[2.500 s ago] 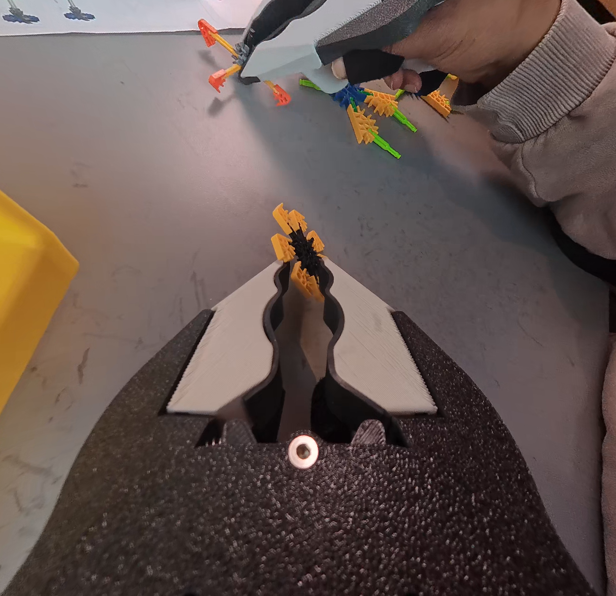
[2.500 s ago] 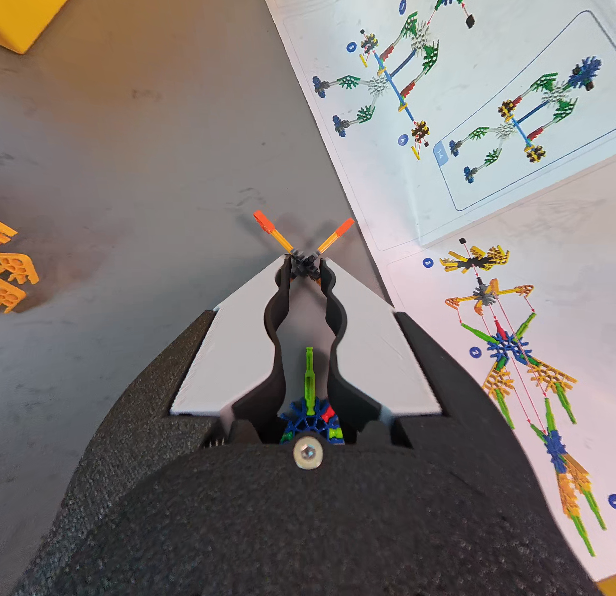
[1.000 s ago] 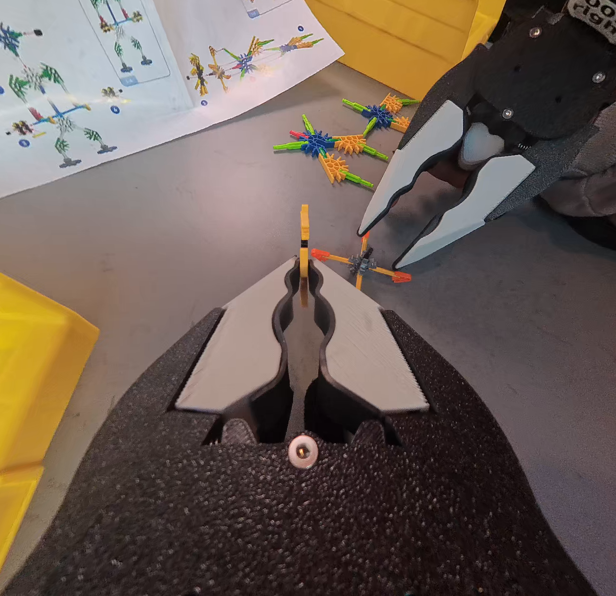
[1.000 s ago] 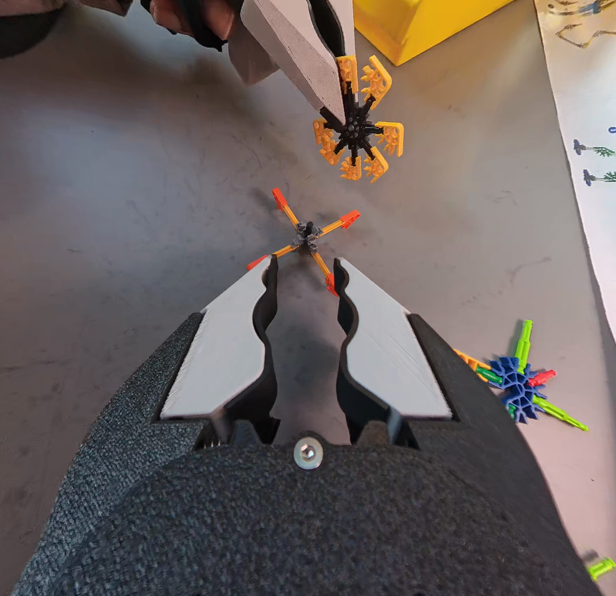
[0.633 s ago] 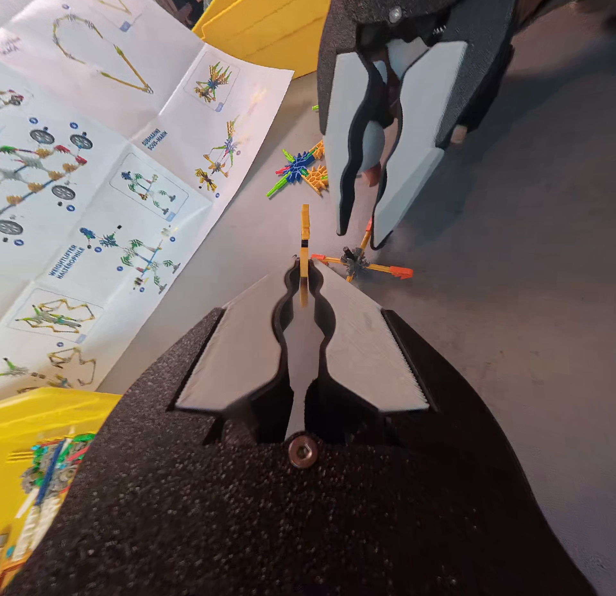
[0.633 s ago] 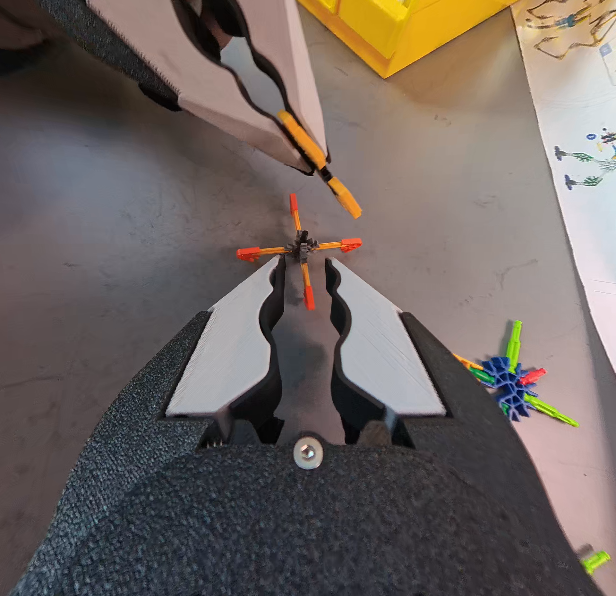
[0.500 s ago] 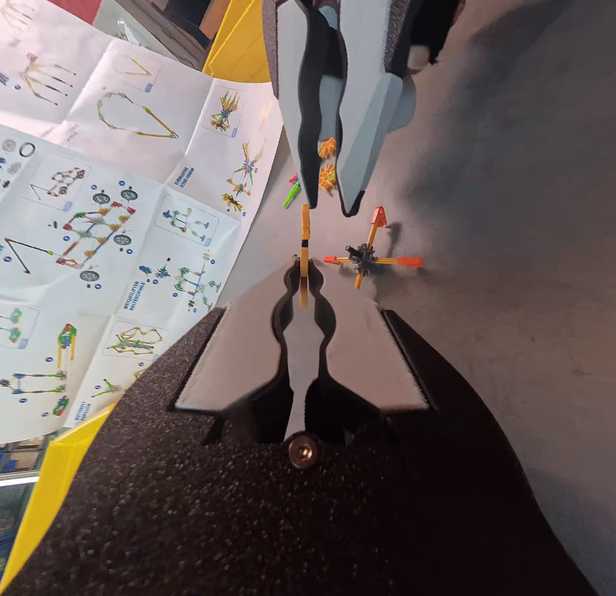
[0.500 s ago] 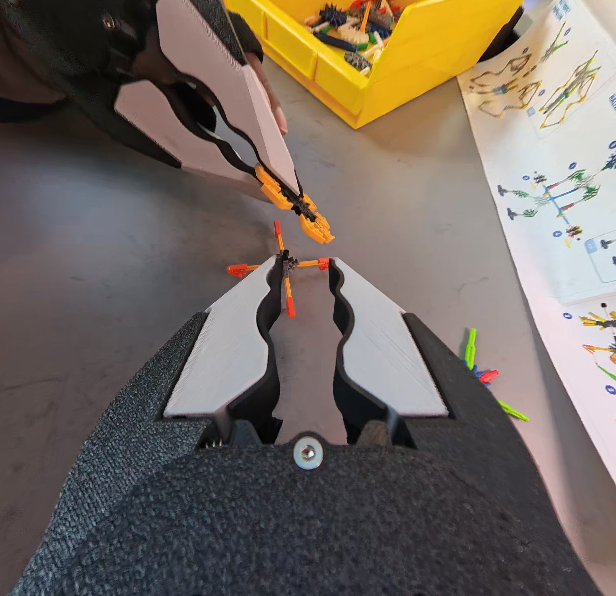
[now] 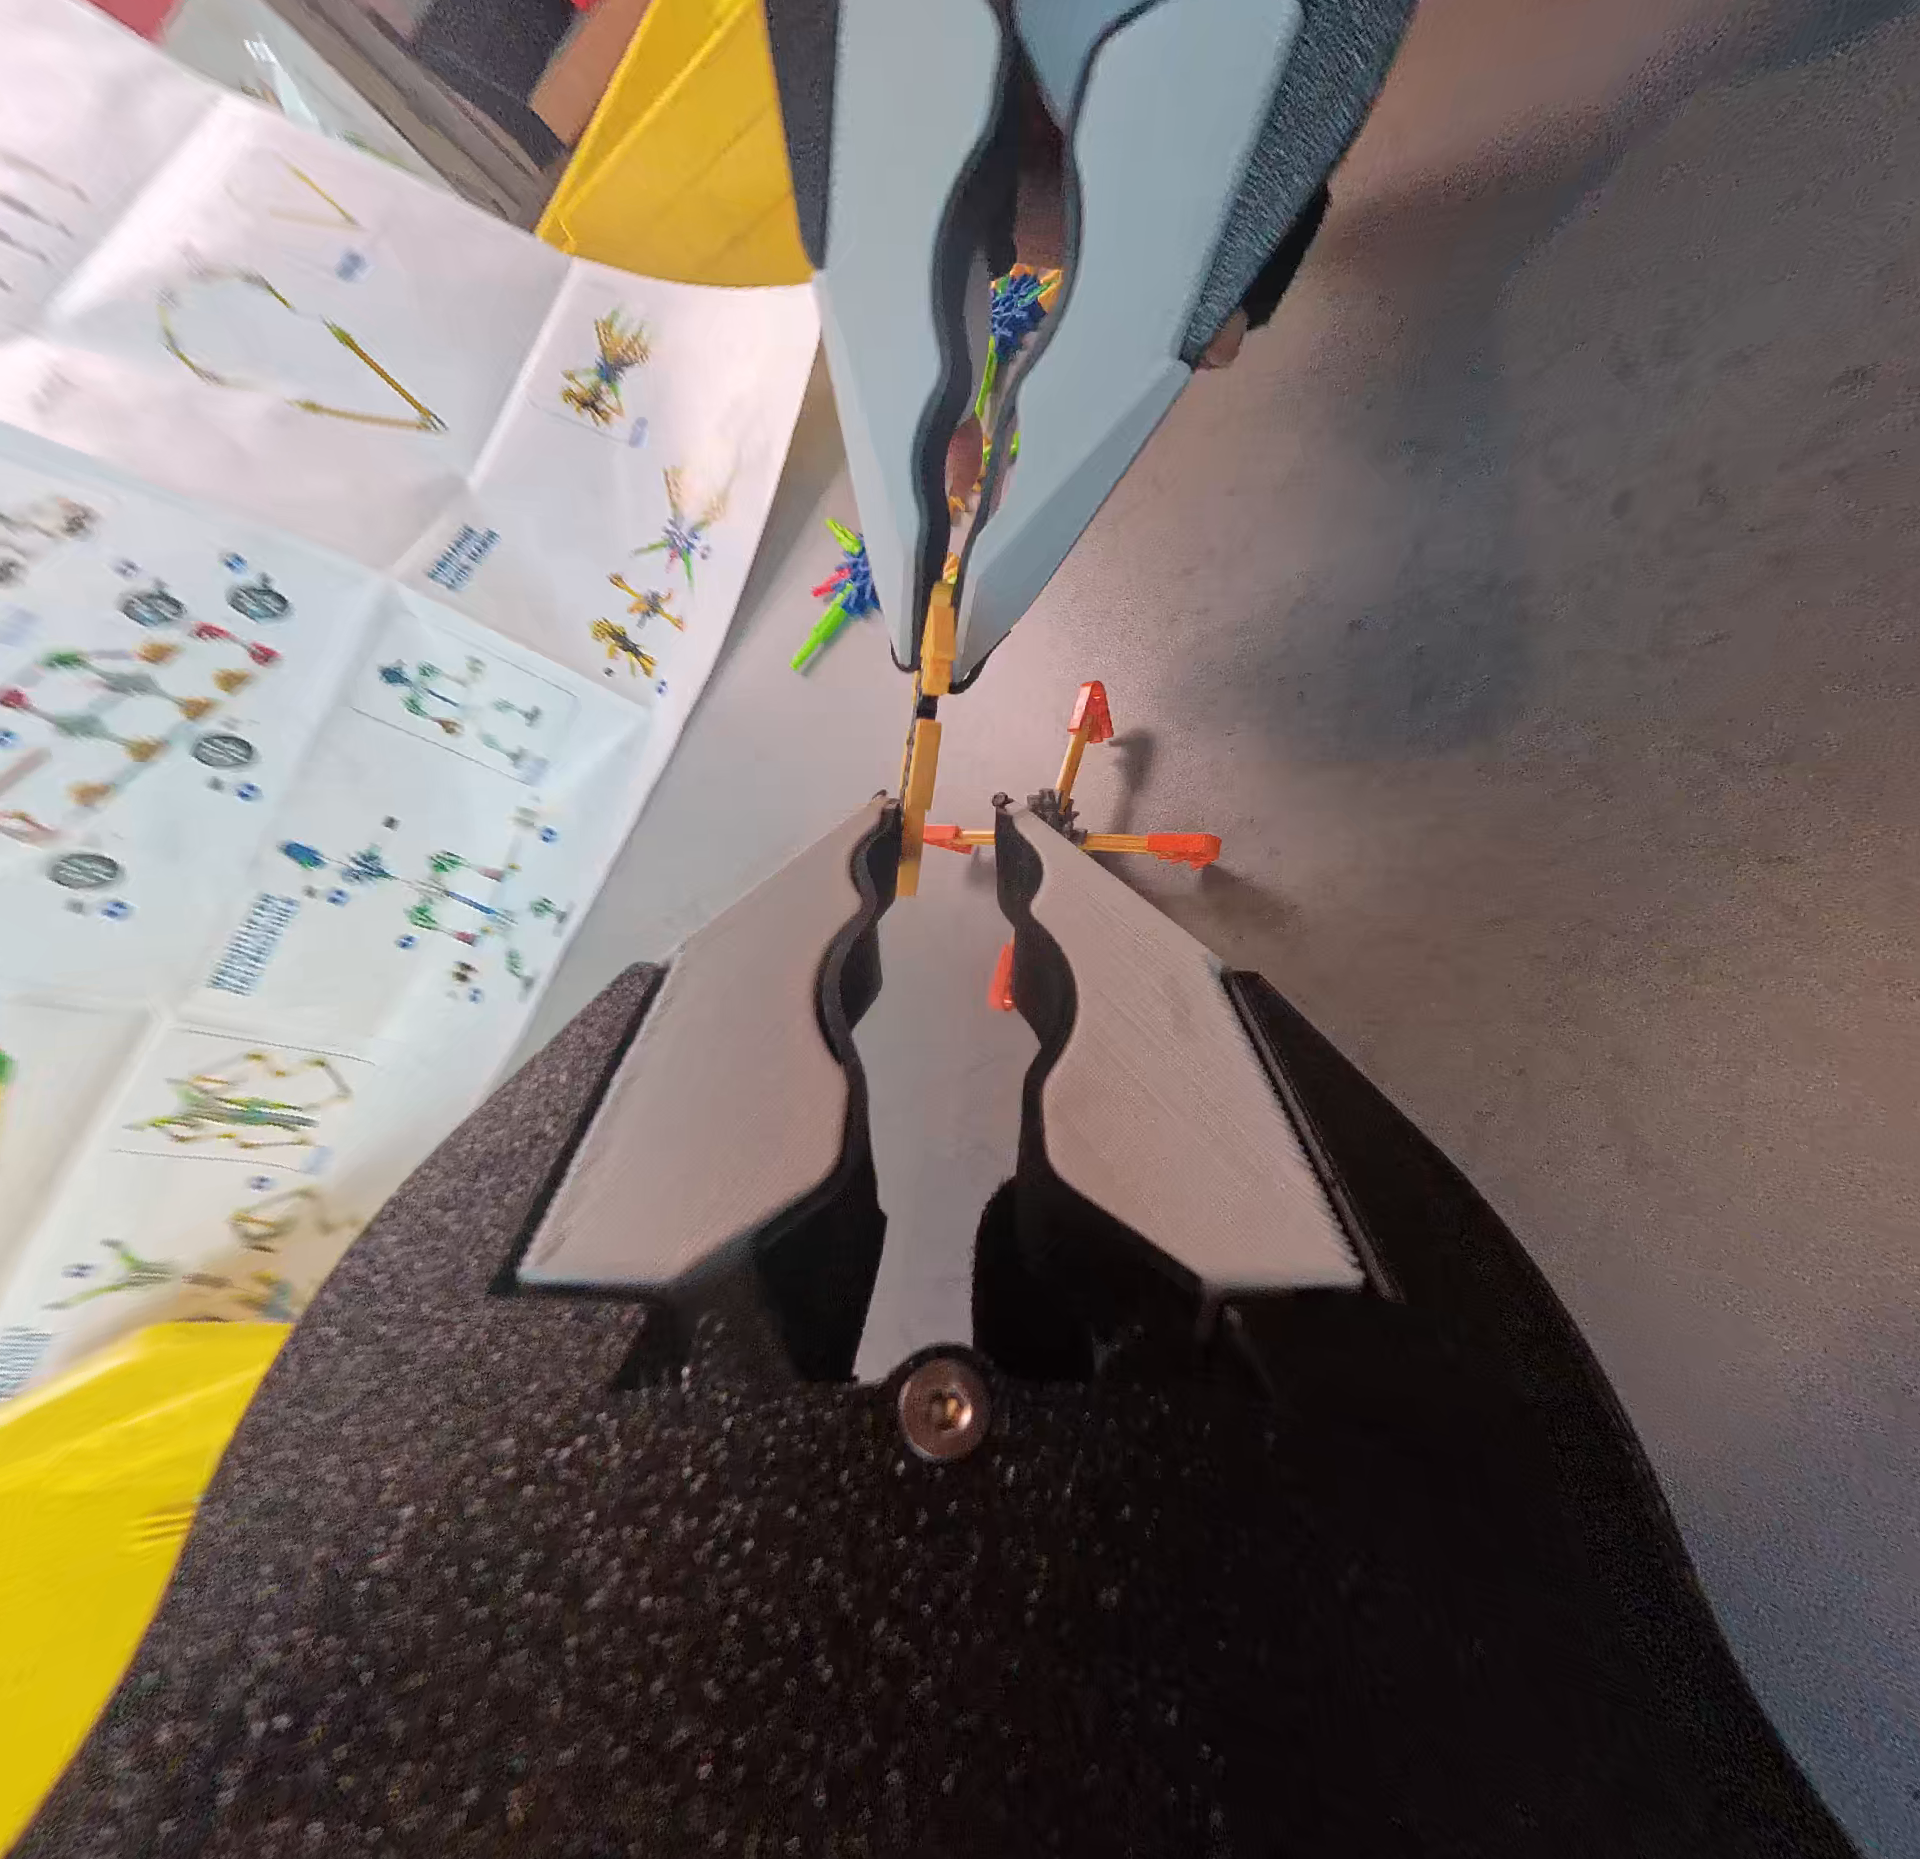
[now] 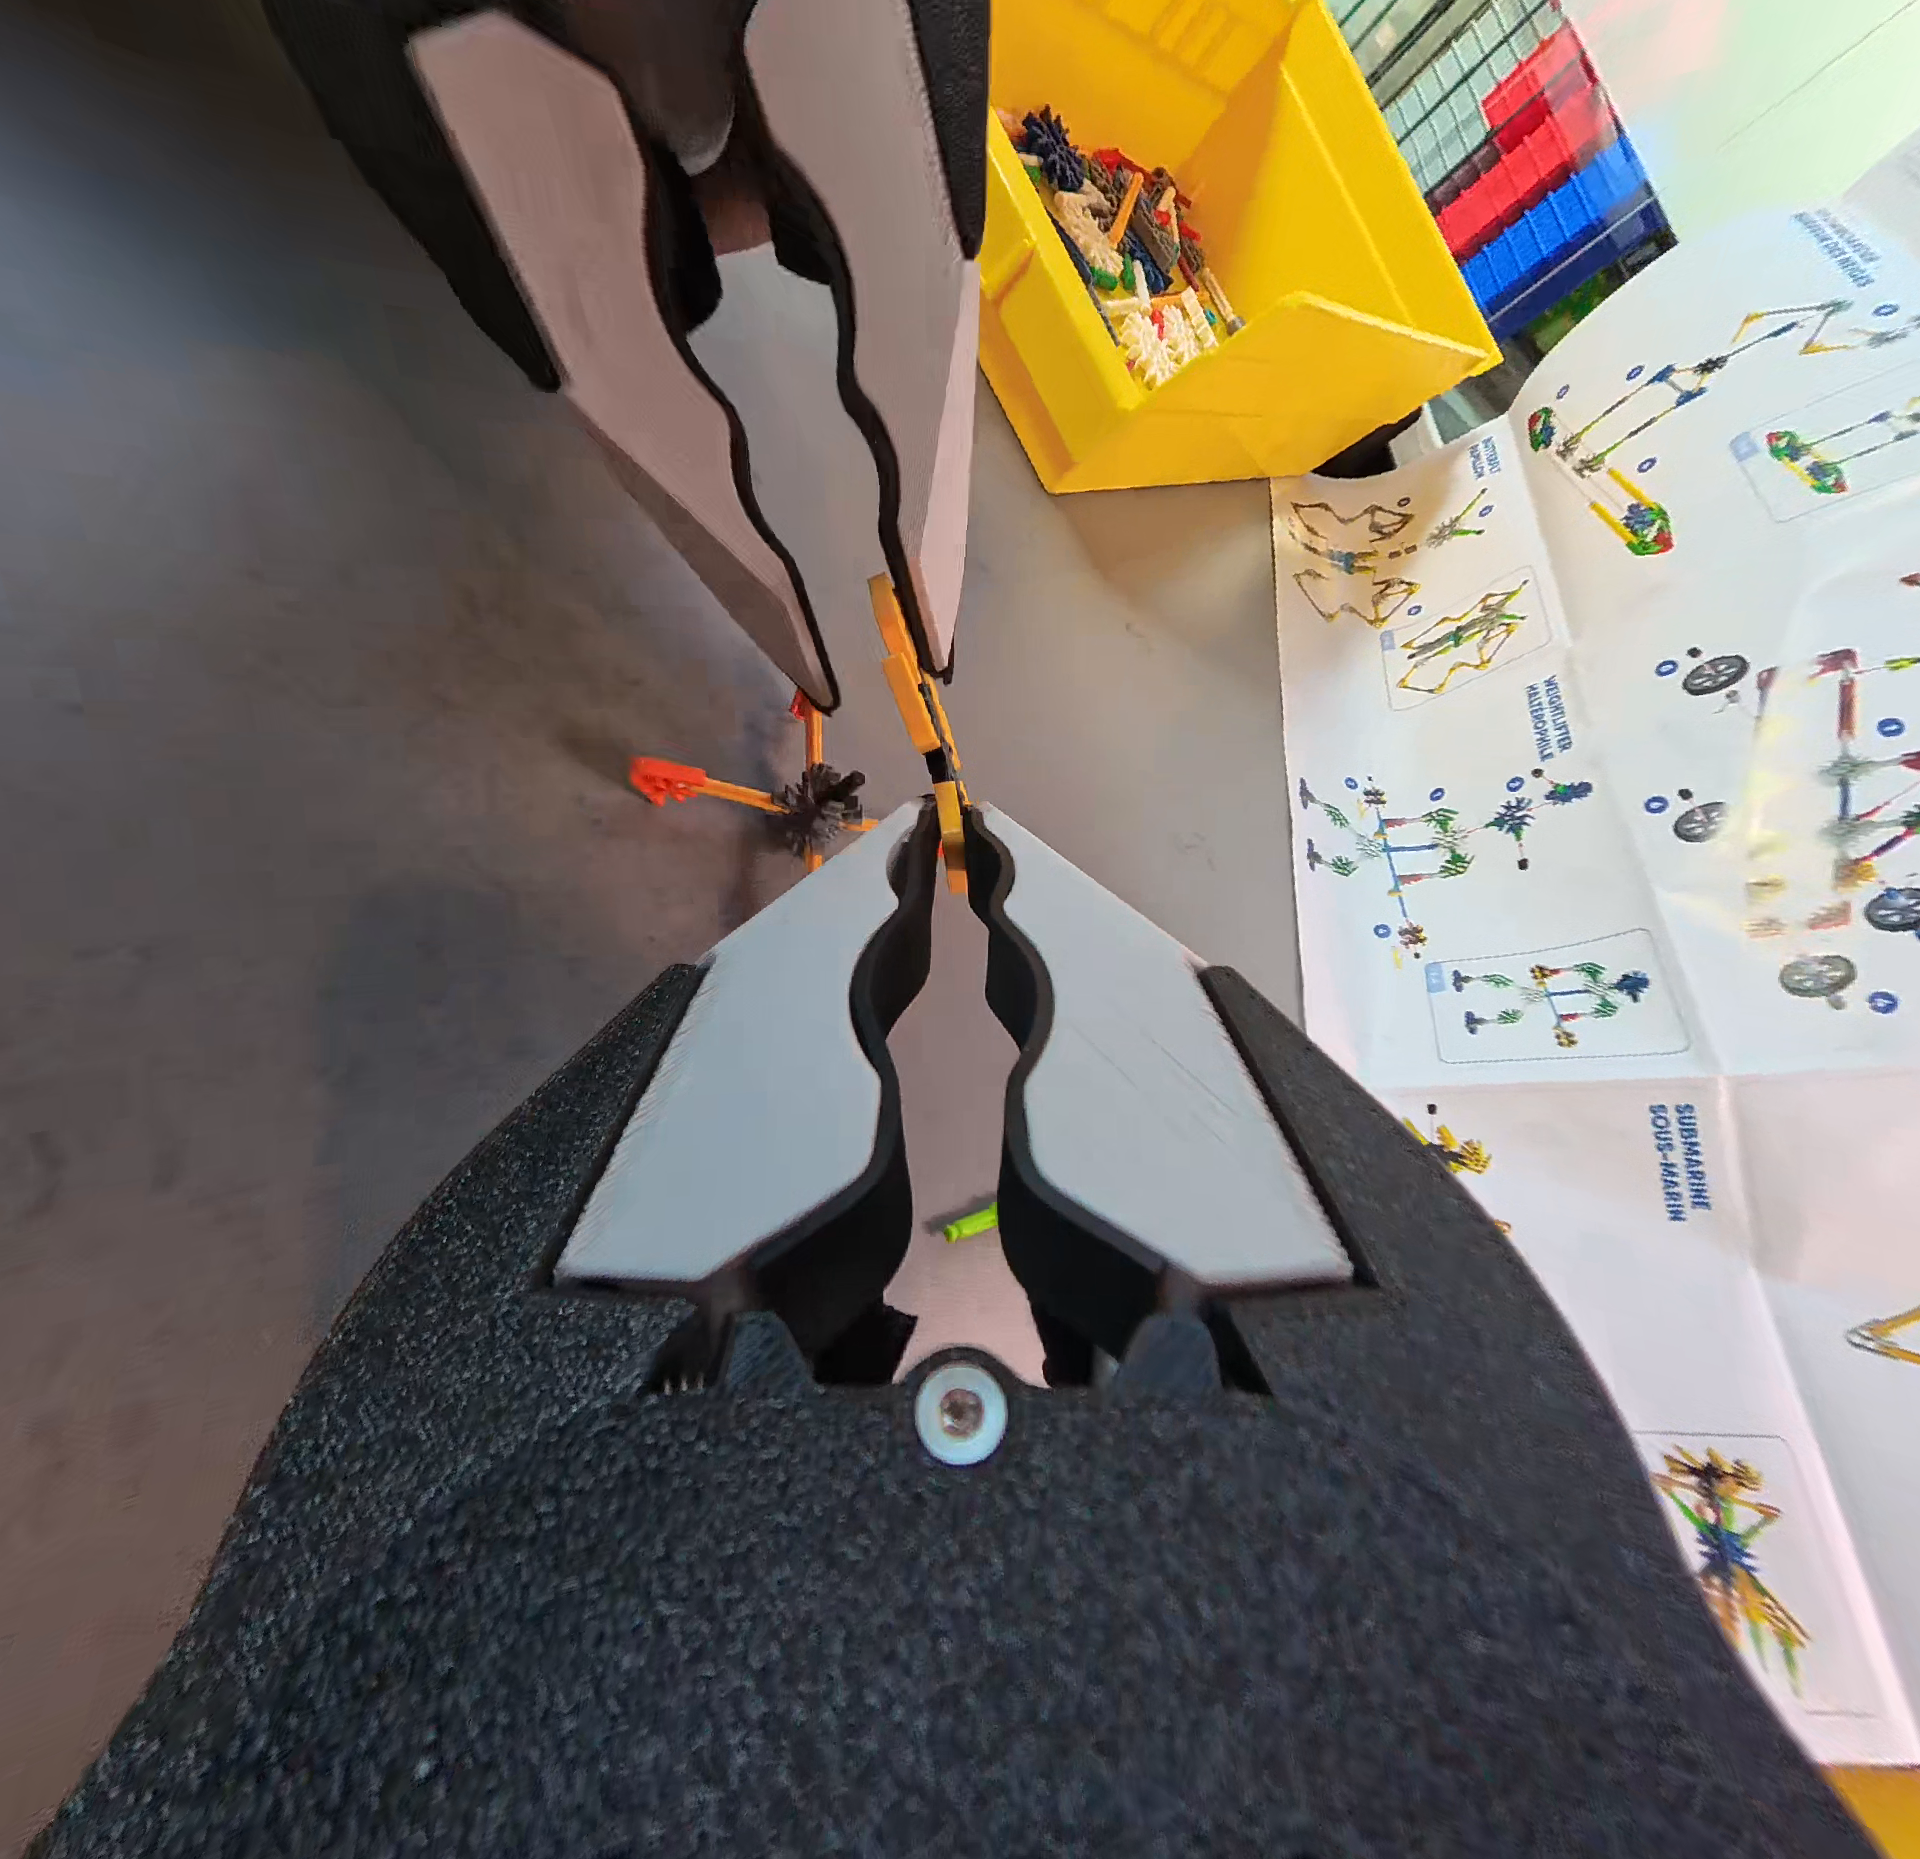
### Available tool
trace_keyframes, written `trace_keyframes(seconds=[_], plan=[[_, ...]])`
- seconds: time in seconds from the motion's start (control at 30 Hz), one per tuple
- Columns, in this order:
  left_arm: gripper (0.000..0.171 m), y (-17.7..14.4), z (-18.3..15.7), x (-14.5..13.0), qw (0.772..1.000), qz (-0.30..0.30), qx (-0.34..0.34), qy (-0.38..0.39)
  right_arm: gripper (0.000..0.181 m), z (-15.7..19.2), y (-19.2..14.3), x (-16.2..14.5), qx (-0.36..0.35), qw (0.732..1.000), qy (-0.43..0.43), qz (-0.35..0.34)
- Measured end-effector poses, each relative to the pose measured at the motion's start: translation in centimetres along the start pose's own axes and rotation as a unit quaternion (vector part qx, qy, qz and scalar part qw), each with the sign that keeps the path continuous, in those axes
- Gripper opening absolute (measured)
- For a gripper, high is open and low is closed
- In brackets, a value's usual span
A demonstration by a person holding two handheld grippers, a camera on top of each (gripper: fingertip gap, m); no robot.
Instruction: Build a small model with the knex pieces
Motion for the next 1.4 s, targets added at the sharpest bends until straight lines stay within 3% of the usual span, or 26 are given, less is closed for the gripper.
trace_keyframes(seconds=[0.1,0.17,0.27,0.37,0.4,0.43,0.6,0.67,0.77,0.9,1.0,1.07,1.17,1.23,1.3,1.4], plan=[[0.025,-0.9,1.3,0.3,0.980,-0.030,-0.052,-0.191,0.002,-0.3,0.1,-0.6,-0.023,0.999,-0.040,0.003],[0.025,-1.5,2.6,0.2,0.940,-0.056,-0.070,-0.331,0.002,-0.6,0.1,-0.7,-0.043,0.996,-0.077,0.006],[0.025,-1.8,4.0,-0.6,0.826,-0.093,-0.110,-0.544,0.001,-0.7,0.0,0.0,-0.069,0.989,-0.133,-0.007],[0.025,-1.7,4.5,-1.1,0.705,-0.140,-0.150,-0.678,0.001,-0.1,0.2,0.7,-0.078,0.978,-0.192,-0.012],[0.025,-1.6,4.4,-1.1,0.681,-0.146,-0.165,-0.698,0.001,0.2,0.3,0.8,-0.080,0.974,-0.213,-0.013],[0.024,-1.4,4.1,-1.0,0.671,-0.143,-0.173,-0.706,0.001,0.5,0.3,0.9,-0.084,0.969,-0.232,-0.013],[0.000,-0.5,2.9,-0.9,0.704,-0.110,-0.156,-0.684,0.001,1.0,0.0,0.9,-0.092,0.964,-0.250,-0.012],[0.000,-0.3,2.7,-1.2,0.716,-0.097,-0.148,-0.676,0.001,1.1,0.1,0.6,-0.078,0.969,-0.234,-0.008],[0.000,0.0,2.4,-1.5,0.724,-0.082,-0.141,-0.671,0.007,1.7,0.2,0.0,-0.033,0.985,-0.170,-0.006],[0.000,0.0,2.2,-2.0,0.728,-0.064,-0.134,-0.669,0.056,1.8,-0.4,-0.2,0.044,0.999,0.024,-0.010],[0.000,0.0,2.2,-2.3,0.741,-0.052,-0.125,-0.658,0.039,1.1,-0.9,-0.1,0.044,0.997,0.057,-0.023],[0.000,-0.2,2.5,-2.3,0.759,-0.046,-0.121,-0.638,0.037,1.1,-1.0,-0.2,0.045,0.996,0.067,-0.028],[0.002,-0.6,2.6,-3.2,0.804,-0.003,-0.107,-0.585,0.043,0.8,-0.7,-0.4,0.050,0.986,0.155,-0.018],[0.018,-0.9,2.5,-3.4,0.828,0.015,-0.118,-0.548,0.058,0.9,-0.3,-0.7,0.068,0.971,0.230,0.012],[0.024,-1.2,2.1,-3.5,0.850,0.038,-0.135,-0.508,0.064,1.2,0.1,-0.7,0.076,0.953,0.292,0.038],[0.027,-1.5,1.2,-3.4,0.867,0.059,-0.161,-0.467,0.053,1.5,0.5,-0.9,0.070,0.932,0.348,0.078]])
Point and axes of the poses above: each gripper's, where its closed fingertips meet, y out along the fingers, x out of its top, z = x × y across the jaws, the point moved 5 cm from there along -y, back along the fingers, and after that the axes turned 10 degrees about -z, right-handed, at the moved point
